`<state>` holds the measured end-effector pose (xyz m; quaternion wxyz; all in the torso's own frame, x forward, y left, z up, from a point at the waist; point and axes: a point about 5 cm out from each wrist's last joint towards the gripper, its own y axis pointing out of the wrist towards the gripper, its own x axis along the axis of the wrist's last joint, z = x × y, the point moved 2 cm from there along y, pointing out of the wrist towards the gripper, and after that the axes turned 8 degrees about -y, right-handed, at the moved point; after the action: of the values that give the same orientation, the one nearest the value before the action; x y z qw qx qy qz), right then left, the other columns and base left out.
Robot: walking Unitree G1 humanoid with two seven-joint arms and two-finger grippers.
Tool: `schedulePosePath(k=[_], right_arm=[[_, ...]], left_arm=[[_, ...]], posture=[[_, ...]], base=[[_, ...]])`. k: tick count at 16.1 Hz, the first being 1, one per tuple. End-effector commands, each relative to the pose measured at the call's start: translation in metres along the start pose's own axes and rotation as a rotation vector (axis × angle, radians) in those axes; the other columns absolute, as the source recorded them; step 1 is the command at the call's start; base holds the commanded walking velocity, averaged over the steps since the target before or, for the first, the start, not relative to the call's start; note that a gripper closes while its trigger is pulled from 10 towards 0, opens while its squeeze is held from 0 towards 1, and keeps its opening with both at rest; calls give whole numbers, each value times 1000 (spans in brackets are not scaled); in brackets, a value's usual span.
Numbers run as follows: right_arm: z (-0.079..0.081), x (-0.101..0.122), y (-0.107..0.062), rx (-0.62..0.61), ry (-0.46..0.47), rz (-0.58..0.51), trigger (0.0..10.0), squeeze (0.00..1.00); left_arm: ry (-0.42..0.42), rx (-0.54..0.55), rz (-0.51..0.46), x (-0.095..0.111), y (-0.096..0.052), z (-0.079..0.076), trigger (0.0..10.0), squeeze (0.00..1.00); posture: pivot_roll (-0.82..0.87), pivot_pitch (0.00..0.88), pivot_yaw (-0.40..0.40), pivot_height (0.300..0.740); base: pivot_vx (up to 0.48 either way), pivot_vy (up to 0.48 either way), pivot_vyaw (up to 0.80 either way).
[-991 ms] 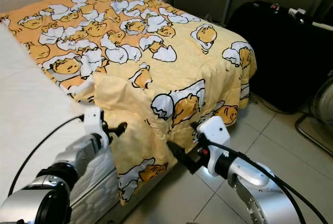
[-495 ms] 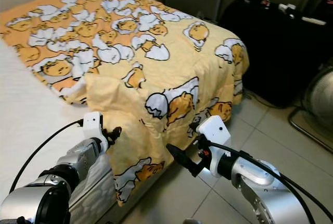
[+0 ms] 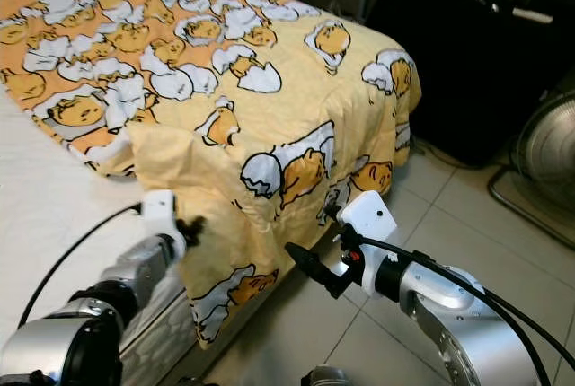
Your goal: Clean up the room
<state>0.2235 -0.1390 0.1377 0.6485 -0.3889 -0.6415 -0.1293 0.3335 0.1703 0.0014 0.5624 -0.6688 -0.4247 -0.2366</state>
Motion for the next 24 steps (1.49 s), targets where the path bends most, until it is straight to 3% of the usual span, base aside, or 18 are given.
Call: schedulePosePath(k=[1, 3, 4, 6, 9, 10, 11, 13, 16, 18, 19, 20, 24], right_arm=[[2, 3, -4, -2, 6, -7, 10000, 0], [2, 3, -4, -2, 8, -5, 10000, 0], [1, 4, -3, -4, 10, -7, 10000, 0], [1, 4, -3, -6, 12, -8, 10000, 0], [4, 5, -2, -3, 17, -8, 10000, 0], [5, 4, -3, -1, 17, -7, 10000, 0], [6, 4, -3, 2, 16, -5, 10000, 0], [7, 4, -3, 8, 15, -3, 10000, 0], [7, 5, -2, 12, 15, -6, 10000, 0], [7, 5, -1, 14, 15, -8, 10000, 0], [7, 5, 0, 16, 17, -10, 10000, 0], [7, 6, 1, 16, 17, -11, 10000, 0], [6, 6, 2, 12, 16, -15, 10000, 0]], left_arm=[[4, 92, -66, 16, 0, 15, 10000, 0], [4, 95, -75, 18, -1, 17, 10000, 0], [-16, 66, -113, 23, -1, 15, 10000, 1000], [2, 78, -133, 25, -1, 16, 10000, 1000], [81, 151, -82, 16, -3, 26, 10000, 1000], [102, 154, -60, 13, -3, 27, 10000, 118], [118, 163, -47, 10, -3, 29, 10000, 0], [100, 162, -16, 4, -4, 30, 10000, 0], [2, 61, -12, 1, -2, 16, 10000, 0], [31, 5, 15, -5, -2, 9, 10000, 0], [25, -13, 25, -6, -2, 8, 1569, 0], [27, -20, 30, -7, -2, 7, 431, 0], [31, -12, 24, -5, -2, 11, 0, 0]], posture=[[-370, 107, 70, 740], [-369, 104, 73, 740], [-368, 102, 76, 740], [-367, 100, 80, 740], [-376, 98, 84, 740], [-379, 97, 84, 740], [-380, 97, 83, 740], [-379, 95, 83, 740], [-375, 91, 83, 740], [-372, 89, 83, 740], [-371, 86, 85, 740], [-370, 87, 87, 740], [-366, 89, 90, 740]], base=[[0, 0, 0], [0, 0, 0], [0, 0, 0], [0, 0, 0], [0, 0, 0], [0, 0, 0], [0, 0, 0], [0, 0, 0], [0, 0, 0], [0, 0, 0], [0, 0, 0], [0, 0, 0], [0, 0, 0]])
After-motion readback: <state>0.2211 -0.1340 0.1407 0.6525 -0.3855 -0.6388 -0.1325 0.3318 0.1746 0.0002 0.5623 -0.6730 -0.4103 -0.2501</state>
